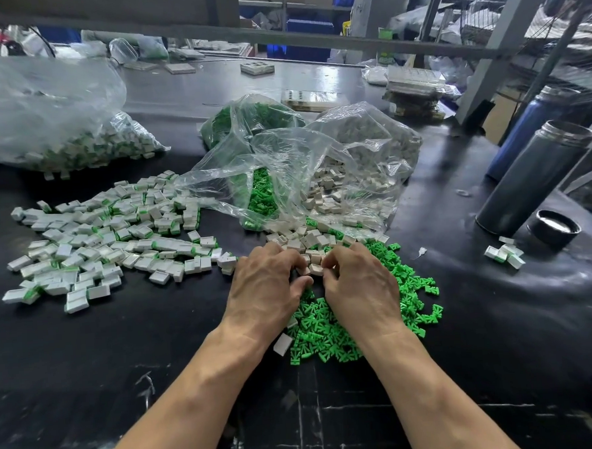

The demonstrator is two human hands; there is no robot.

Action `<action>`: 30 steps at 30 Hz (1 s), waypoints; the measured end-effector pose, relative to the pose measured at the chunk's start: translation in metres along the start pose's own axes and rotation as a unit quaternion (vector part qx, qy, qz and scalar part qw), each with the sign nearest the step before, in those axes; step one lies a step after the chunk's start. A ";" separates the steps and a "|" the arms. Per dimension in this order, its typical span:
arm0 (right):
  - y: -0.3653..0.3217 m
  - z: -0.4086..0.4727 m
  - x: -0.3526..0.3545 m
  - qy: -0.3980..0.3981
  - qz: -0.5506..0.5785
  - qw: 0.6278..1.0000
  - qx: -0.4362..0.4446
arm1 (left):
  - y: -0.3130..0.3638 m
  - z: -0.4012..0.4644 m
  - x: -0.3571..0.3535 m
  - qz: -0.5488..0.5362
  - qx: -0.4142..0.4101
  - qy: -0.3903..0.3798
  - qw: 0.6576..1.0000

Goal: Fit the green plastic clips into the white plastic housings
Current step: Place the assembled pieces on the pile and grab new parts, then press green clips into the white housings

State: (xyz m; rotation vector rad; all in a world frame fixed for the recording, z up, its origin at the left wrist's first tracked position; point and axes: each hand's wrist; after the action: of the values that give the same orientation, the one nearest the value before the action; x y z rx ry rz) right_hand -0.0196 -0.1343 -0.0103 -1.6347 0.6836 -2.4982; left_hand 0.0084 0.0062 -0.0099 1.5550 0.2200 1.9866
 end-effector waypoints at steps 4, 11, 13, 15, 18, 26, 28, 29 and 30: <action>0.000 -0.002 0.003 -0.007 0.011 1.000 -0.002 | 0.001 0.000 0.001 -0.004 0.001 0.005 1.000; 0.002 -0.006 0.013 -0.076 0.049 0.996 0.021 | 0.000 0.001 0.001 0.002 -0.018 -0.018 1.000; 0.003 -0.008 0.014 -0.100 0.064 0.993 0.023 | 0.000 0.002 0.001 0.010 -0.023 -0.029 0.999; 0.003 -0.009 0.015 -0.114 0.065 0.991 0.023 | 0.000 0.002 0.001 0.010 -0.019 -0.029 0.999; 0.001 -0.011 0.015 -0.118 0.044 0.992 0.026 | 0.000 0.001 0.002 -0.004 0.008 -0.015 1.000; -0.007 -0.013 0.016 -0.121 0.014 0.992 0.025 | -0.005 0.002 0.008 0.008 0.032 -0.011 0.999; -0.007 -0.013 0.017 -0.124 0.015 0.992 0.015 | -0.006 0.002 0.008 0.005 0.038 0.000 0.999; -0.007 -0.013 0.017 -0.125 0.019 0.992 0.008 | -0.007 0.002 0.007 0.003 0.045 0.007 0.999; -0.008 -0.012 0.018 -0.125 0.023 0.992 0.001 | -0.007 0.002 0.007 0.003 0.054 0.013 0.998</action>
State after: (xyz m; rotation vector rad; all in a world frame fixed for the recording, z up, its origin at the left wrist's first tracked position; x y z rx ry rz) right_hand -0.0364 -0.1287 0.0038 -1.8652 0.6783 -2.2093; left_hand 0.0118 0.0152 -0.0071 1.6002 0.3391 2.0301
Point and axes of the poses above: each hand's wrist, its own z-axis towards the middle knuckle, its own x-axis out of the back of the hand, y = z × x, and after that the axes turned 5 degrees about y, right-handed
